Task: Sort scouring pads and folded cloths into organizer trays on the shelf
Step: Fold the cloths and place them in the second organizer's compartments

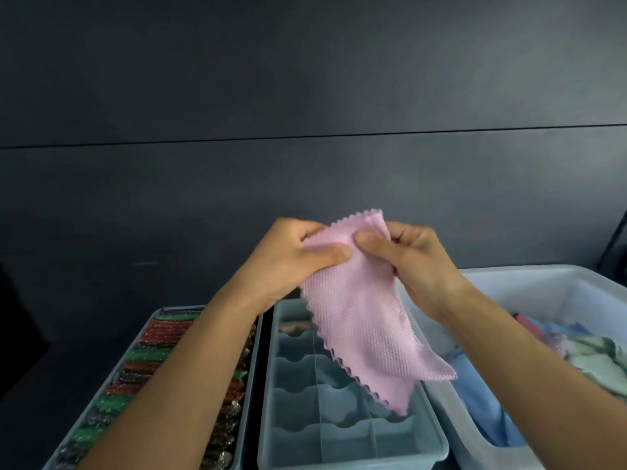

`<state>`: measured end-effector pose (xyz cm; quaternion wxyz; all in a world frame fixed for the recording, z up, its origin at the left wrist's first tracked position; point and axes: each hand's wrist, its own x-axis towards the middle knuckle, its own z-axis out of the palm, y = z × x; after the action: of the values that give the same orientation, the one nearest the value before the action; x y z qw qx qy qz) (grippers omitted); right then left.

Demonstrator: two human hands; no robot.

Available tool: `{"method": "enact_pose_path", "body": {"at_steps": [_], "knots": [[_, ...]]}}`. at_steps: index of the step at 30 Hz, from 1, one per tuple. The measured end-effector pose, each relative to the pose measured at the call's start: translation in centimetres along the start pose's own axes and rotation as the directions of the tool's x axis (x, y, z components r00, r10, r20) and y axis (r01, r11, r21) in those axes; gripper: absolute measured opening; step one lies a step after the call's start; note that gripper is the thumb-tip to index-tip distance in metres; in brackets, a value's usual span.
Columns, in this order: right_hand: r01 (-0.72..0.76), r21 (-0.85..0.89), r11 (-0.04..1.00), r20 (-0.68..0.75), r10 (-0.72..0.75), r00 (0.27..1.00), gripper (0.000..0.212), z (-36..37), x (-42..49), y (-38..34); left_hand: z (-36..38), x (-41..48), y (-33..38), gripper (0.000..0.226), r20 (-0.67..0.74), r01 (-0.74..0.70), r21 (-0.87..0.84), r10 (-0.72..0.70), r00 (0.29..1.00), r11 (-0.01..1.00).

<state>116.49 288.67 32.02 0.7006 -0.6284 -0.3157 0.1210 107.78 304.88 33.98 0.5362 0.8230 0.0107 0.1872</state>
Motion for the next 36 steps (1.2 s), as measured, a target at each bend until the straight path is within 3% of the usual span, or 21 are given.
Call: {"method": "enact_pose_path", "body": {"at_steps": [2, 4, 9, 13, 17, 21, 25, 27, 30, 33, 36], "knots": [[0.034, 0.082, 0.996, -0.109, -0.025, 0.994, 0.032, 0.2, 0.3, -0.2, -1.1, 0.1, 0.1, 0.008, -0.041, 0.017, -0.027, -0.018, 0.999, 0.999], [0.068, 0.058, 0.996, -0.161, -0.058, 0.985, 0.025, 0.3, 0.5, -0.6, -1.9, 0.0, -0.1, 0.009, -0.109, 0.039, -0.095, -0.049, 0.993, 0.995], [0.181, -0.273, 0.945, -0.233, -0.247, 0.94, 0.045, 1.5, 1.1, -2.0, -2.1, 0.1, 0.6, 0.01, -0.325, -0.038, -0.084, 0.008, 0.946, 0.996], [0.284, -0.454, 0.845, -0.184, -0.401, 0.897, 0.052, 3.0, 1.3, -3.7, -1.9, 0.5, 2.4, 0.014, -0.409, -0.092, -0.021, 0.075, 0.91, 0.996], [0.36, -0.377, 0.853, -0.092, -0.422, 0.902, 0.051, 4.6, 1.4, -3.9, -0.7, 0.4, 3.8, 0.015, -0.333, -0.135, -0.186, 0.067, 0.94, 0.973], [0.365, -0.317, 0.875, -0.071, -0.406, 0.911, 0.025, 4.8, 1.7, -3.9, -0.5, 0.1, 4.6, 0.04, -0.268, -0.109, -0.353, 0.012, 0.963, 0.929], [0.286, -0.181, 0.941, -0.145, -0.314, 0.938, 0.012, 4.4, 2.3, -4.4, -1.5, -0.2, 2.4, 0.027, -0.406, -0.214, -0.096, 0.158, 0.9, 0.972], [0.234, -0.067, 0.97, -0.14, -0.241, 0.96, 0.009, 4.2, 2.5, -4.8, -1.7, -0.5, 0.2, 0.037, -0.277, -0.19, -0.127, 0.149, 0.949, 0.973], [0.151, 0.04, 0.988, -0.055, -0.149, 0.987, 0.008, 3.8, 2.9, -5.3, -0.7, -1.5, -3.4, 0.049, 0.085, 0.029, -0.236, -0.01, 0.996, 0.971], [0.056, 0.101, 0.993, -0.024, -0.054, 0.998, 0.003, 3.1, 3.6, -5.6, 0.5, -2.1, -5.4, 0.051, 0.127, 0.173, -0.299, -0.14, 0.982, 0.939], [-0.009, 0.188, 0.982, -0.117, 0.031, 0.993, 0.003, 2.0, 4.4, -5.1, 0.7, -2.5, -6.6, 0.039, 0.126, 0.237, -0.331, -0.206, 0.97, 0.913]]}}
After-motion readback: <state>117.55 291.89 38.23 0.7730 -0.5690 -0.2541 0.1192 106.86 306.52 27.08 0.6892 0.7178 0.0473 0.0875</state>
